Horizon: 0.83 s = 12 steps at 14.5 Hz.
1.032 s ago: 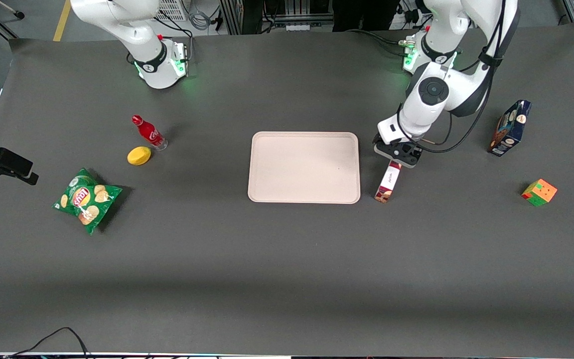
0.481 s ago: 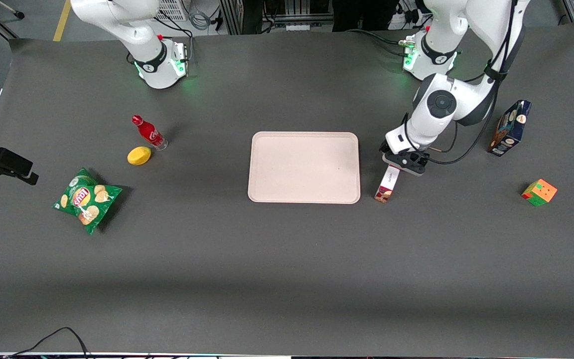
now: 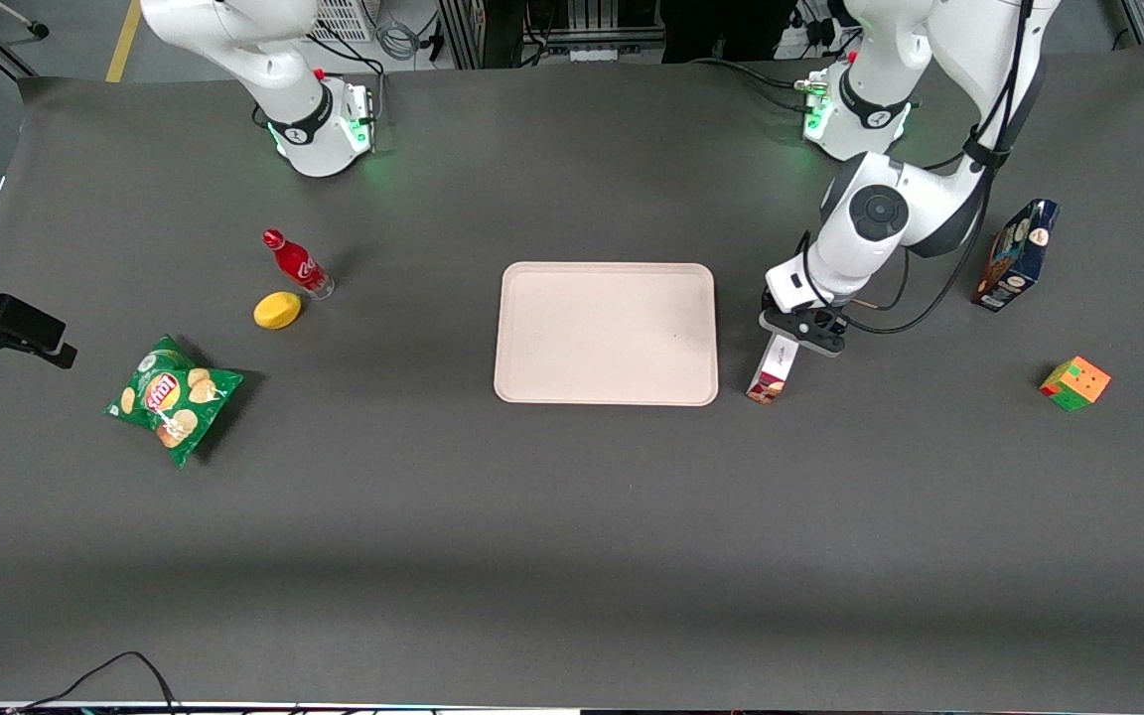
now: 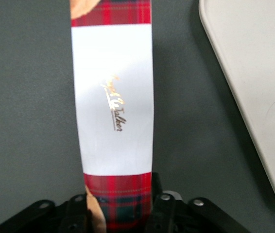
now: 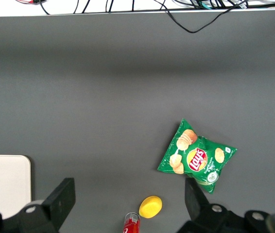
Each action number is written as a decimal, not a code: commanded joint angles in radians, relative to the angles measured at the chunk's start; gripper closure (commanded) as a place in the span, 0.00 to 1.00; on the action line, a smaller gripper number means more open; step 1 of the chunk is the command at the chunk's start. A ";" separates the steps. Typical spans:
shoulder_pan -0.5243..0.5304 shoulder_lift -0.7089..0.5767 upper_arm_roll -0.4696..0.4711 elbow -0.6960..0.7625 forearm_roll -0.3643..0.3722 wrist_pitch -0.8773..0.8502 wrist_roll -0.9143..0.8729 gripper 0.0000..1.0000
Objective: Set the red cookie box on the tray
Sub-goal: 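Lift the held box and carry it over the beige tray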
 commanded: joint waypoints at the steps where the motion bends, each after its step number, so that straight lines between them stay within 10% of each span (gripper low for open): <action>1: -0.004 0.004 0.001 0.034 0.016 -0.013 0.007 0.95; 12: 0.004 -0.139 0.001 0.661 -0.004 -0.956 0.027 0.92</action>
